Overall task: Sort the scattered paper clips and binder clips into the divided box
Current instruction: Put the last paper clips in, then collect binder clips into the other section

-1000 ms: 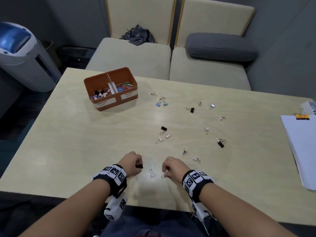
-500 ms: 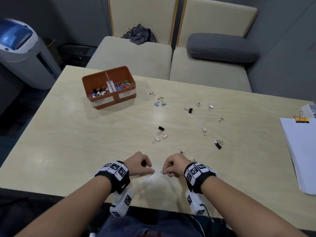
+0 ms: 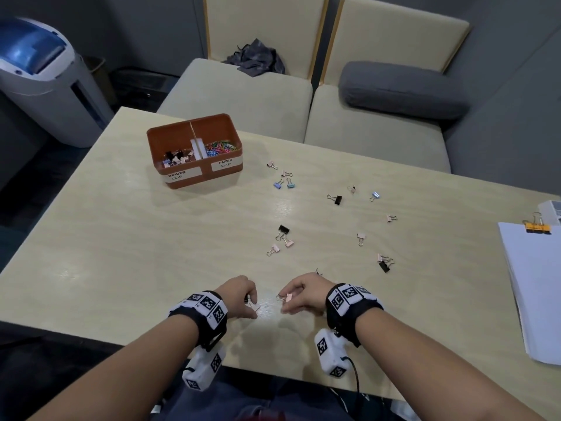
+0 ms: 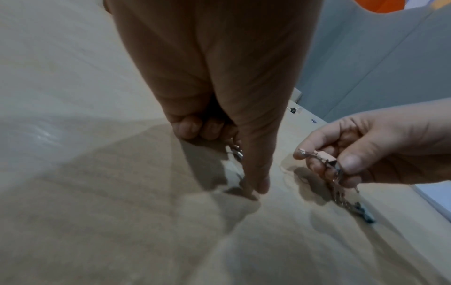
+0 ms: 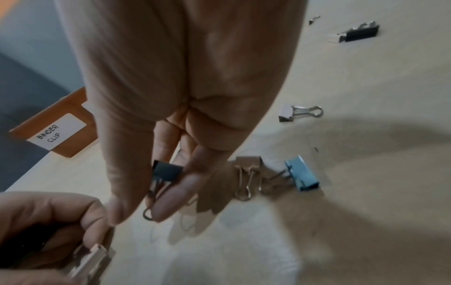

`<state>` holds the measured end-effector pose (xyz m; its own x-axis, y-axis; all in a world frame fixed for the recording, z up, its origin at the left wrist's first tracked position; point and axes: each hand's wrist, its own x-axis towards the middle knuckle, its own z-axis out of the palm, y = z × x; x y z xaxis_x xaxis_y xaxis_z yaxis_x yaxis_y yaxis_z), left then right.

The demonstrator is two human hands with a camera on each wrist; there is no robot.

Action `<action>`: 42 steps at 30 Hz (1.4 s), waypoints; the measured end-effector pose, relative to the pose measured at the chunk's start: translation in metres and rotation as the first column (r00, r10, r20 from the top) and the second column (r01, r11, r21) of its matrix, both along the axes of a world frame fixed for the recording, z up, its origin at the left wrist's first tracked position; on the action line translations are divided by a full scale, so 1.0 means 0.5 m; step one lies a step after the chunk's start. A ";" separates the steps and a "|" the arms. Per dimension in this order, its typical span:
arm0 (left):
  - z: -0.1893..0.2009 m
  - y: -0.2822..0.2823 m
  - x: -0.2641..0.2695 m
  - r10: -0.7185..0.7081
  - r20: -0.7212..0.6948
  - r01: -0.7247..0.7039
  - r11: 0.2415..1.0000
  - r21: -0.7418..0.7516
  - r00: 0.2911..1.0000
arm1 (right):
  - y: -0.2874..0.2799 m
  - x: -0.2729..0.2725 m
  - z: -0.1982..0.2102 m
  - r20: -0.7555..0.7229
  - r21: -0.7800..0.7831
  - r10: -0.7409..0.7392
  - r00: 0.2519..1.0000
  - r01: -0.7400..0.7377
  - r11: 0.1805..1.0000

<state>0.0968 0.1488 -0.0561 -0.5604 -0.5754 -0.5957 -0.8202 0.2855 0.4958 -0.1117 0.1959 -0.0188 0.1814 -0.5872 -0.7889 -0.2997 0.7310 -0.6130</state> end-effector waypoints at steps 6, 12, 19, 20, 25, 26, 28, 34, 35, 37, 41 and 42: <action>0.054 -0.047 0.029 0.226 -0.054 -0.220 0.971 0.096 0.973 | -0.053 0.024 0.011 0.002 -0.036 -0.046 0.999 0.046 0.998; 0.143 -0.149 0.101 0.440 -0.103 -0.415 0.888 0.200 0.892 | -0.171 0.089 0.057 0.017 -0.085 0.084 0.996 -0.082 0.993; 0.233 -0.331 0.202 0.695 -0.263 -0.616 0.716 0.328 0.669 | -0.380 0.184 0.127 0.011 -0.271 0.063 0.998 -0.058 0.961; 0.246 -0.359 0.211 0.716 -0.294 -0.630 0.698 0.341 0.633 | -0.413 0.199 0.136 0.014 -0.312 0.043 0.999 -0.037 0.949; 0.281 -0.484 0.230 0.761 -0.481 -0.728 0.612 0.307 0.437 | -0.544 0.272 0.171 0.014 -0.501 -0.092 0.996 0.087 0.861; 0.278 -0.504 0.232 0.741 -0.500 -0.755 0.614 0.232 0.449 | -0.563 0.285 0.173 0.012 -0.525 -0.134 0.991 0.120 0.843; 0.267 -0.536 0.235 0.695 -0.511 -0.784 0.617 0.063 0.506 | -0.594 0.309 0.171 -0.017 -0.575 -0.206 0.978 0.159 0.802; 0.232 -0.557 0.250 0.632 -0.425 -0.743 0.647 -0.170 0.648 | -0.648 0.366 0.140 -0.078 -0.622 -0.209 0.975 0.116 0.774; 0.230 -0.552 0.256 0.624 -0.433 -0.743 0.642 -0.189 0.650 | -0.652 0.369 0.134 -0.118 -0.623 -0.176 0.977 0.065 0.779; 0.225 -0.532 0.268 0.607 -0.468 -0.746 0.633 -0.204 0.643 | -0.650 0.368 0.127 -0.173 -0.629 -0.142 0.975 0.001 0.777; 0.179 -0.459 0.288 0.577 -0.296 -0.637 0.749 -0.181 0.762 | -0.601 0.337 0.129 -0.103 -0.642 -0.177 0.979 0.071 0.763; 0.158 -0.439 0.290 0.557 -0.208 -0.590 0.790 -0.166 0.804 | -0.579 0.324 0.130 -0.112 -0.645 -0.172 0.979 0.060 0.762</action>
<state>0.2417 -0.0707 0.0231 -0.1543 -0.9193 -0.3621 -0.7924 -0.1038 0.6012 0.0501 -0.0937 0.0462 -0.0128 -0.9711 -0.2381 -0.3702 0.2258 -0.9011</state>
